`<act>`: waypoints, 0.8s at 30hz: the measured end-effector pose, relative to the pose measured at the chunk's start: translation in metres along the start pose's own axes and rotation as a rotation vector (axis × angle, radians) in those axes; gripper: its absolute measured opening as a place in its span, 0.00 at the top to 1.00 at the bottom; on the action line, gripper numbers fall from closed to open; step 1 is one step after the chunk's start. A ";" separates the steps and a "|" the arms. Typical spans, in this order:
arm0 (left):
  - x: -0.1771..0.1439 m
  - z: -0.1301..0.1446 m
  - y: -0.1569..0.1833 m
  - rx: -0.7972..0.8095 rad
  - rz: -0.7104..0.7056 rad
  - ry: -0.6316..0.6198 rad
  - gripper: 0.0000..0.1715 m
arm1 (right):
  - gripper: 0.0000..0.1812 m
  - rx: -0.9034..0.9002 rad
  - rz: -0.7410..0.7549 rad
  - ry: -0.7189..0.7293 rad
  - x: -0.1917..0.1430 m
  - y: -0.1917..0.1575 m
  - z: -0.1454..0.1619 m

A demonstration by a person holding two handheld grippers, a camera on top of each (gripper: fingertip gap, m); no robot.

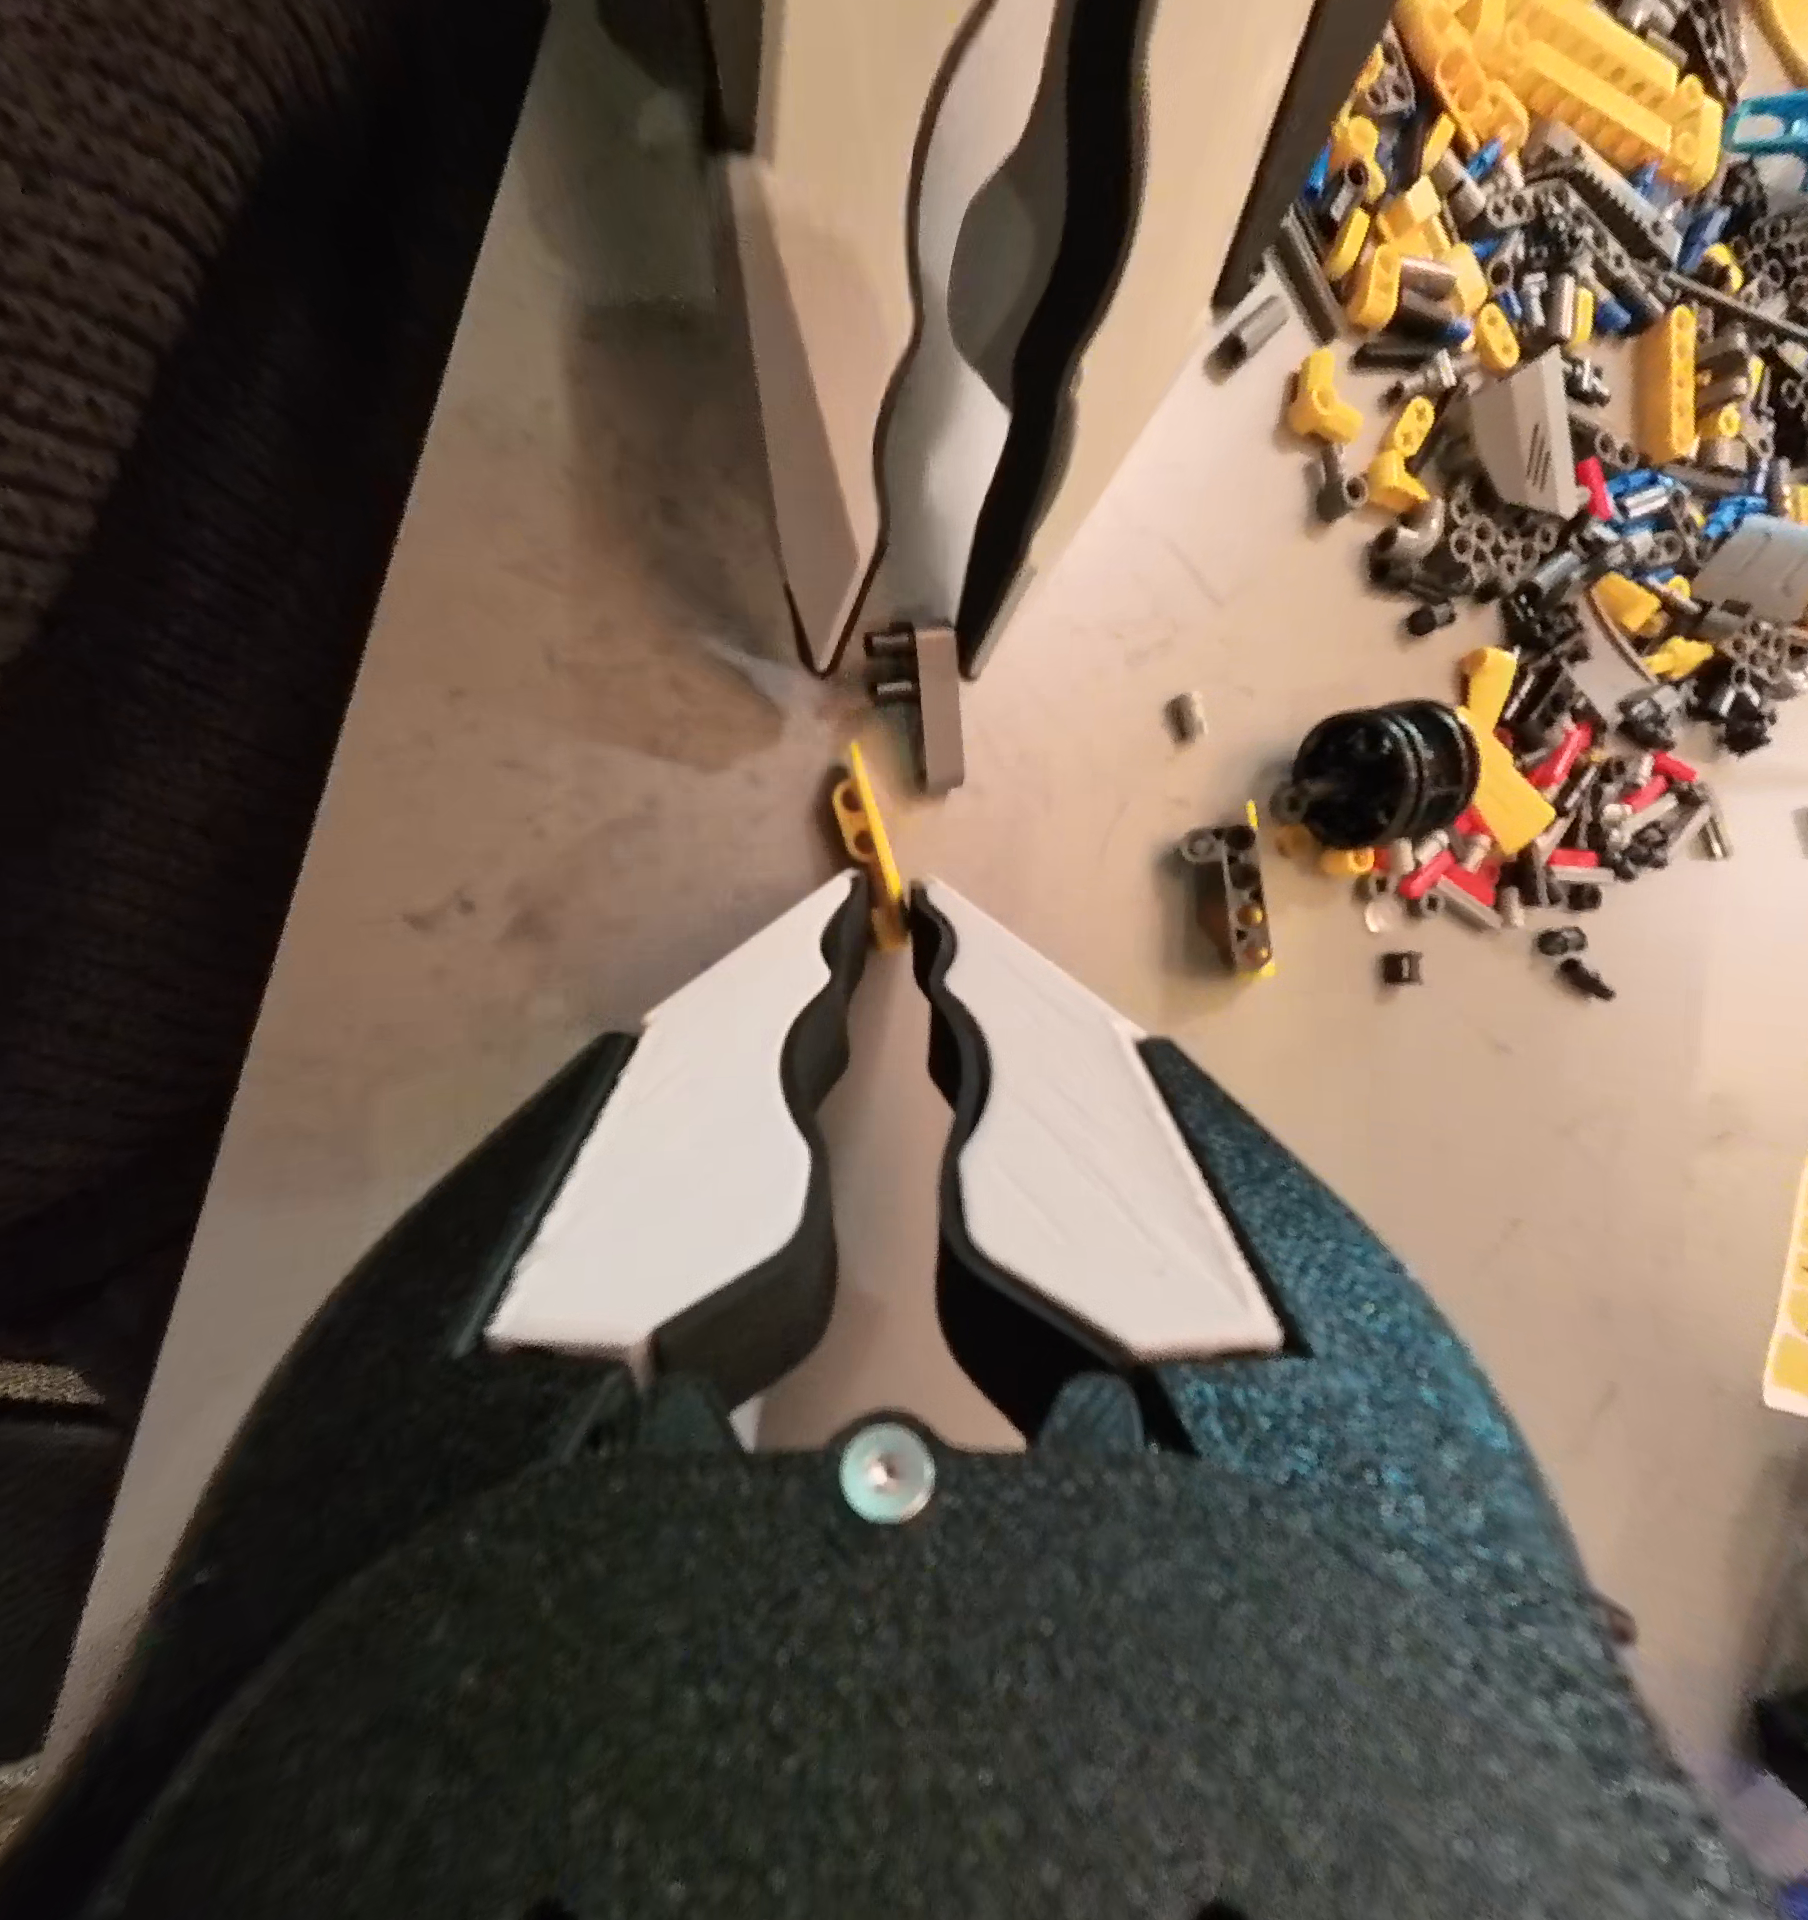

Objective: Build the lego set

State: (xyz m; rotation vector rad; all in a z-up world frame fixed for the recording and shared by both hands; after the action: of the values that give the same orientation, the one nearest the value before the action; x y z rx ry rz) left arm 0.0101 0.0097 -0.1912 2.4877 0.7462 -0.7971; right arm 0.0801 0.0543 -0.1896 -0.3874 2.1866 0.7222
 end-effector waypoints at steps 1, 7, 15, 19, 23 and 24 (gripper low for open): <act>-0.001 0.000 0.000 -0.004 0.001 0.007 0.87 | 0.96 0.003 0.007 -0.010 -0.002 0.000 0.003; -0.002 0.001 -0.003 -0.012 -0.016 0.005 0.92 | 0.89 0.037 0.002 -0.025 -0.012 -0.009 0.010; -0.004 0.000 -0.012 -0.185 0.079 0.033 0.92 | 0.81 0.073 0.018 -0.024 -0.014 -0.007 0.009; -0.005 0.001 -0.024 -0.310 0.090 0.058 0.91 | 0.80 0.071 0.047 0.017 -0.010 -0.002 0.000; -0.006 0.001 -0.027 -0.358 0.117 0.071 0.92 | 0.80 0.067 0.075 0.039 -0.005 0.006 -0.007; -0.007 0.000 -0.024 -0.367 0.152 0.079 0.92 | 0.80 0.068 0.077 0.052 -0.004 0.008 -0.009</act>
State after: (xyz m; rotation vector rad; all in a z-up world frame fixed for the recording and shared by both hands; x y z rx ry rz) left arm -0.0090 0.0259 -0.1921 2.2206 0.6530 -0.4619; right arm 0.0730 0.0551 -0.1789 -0.2919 2.2792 0.6838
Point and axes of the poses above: each gripper's, where its closed fingertips meet, x out along the fingers, z out of its underside, y = z × x across the jaws, the point moved 4 cm from there along -x, back along the fingers, and after that the axes turned 5 degrees about z, right-handed, at the moved point
